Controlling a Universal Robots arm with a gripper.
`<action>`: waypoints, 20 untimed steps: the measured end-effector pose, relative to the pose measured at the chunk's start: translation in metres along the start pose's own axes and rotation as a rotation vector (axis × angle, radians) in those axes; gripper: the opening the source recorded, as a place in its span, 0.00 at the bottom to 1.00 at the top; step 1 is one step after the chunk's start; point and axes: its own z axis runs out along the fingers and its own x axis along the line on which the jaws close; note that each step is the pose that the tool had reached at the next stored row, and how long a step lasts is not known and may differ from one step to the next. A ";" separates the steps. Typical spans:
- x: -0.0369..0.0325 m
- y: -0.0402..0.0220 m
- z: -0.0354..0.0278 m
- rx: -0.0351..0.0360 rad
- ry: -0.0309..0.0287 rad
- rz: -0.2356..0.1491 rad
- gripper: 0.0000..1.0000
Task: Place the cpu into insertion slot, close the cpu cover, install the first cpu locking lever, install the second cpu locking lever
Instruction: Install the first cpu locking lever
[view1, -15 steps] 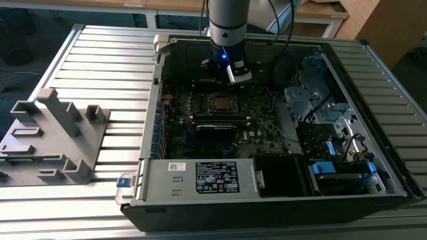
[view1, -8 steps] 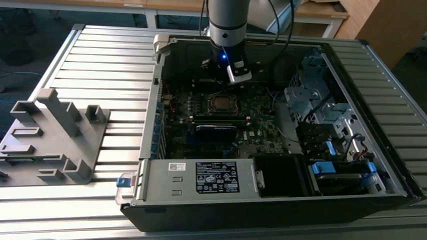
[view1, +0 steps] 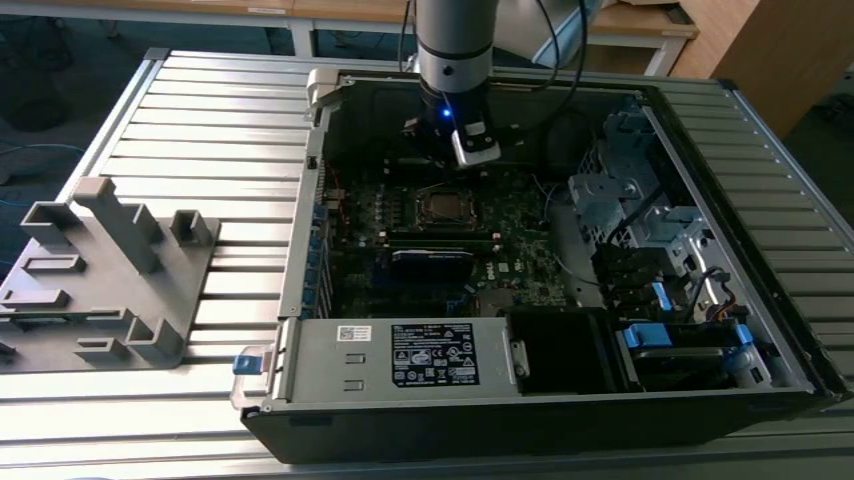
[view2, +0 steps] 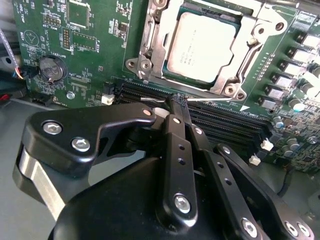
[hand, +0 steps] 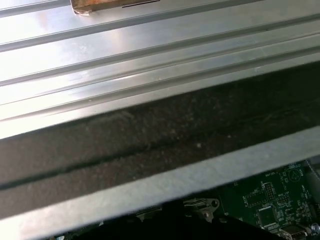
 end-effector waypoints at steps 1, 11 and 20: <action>0.0004 0.0003 0.0001 0.0002 -0.0002 0.001 0.11; 0.0008 0.0005 0.0024 0.0004 -0.0034 0.025 0.11; 0.0011 0.0001 0.0056 -0.0013 -0.0079 0.048 0.11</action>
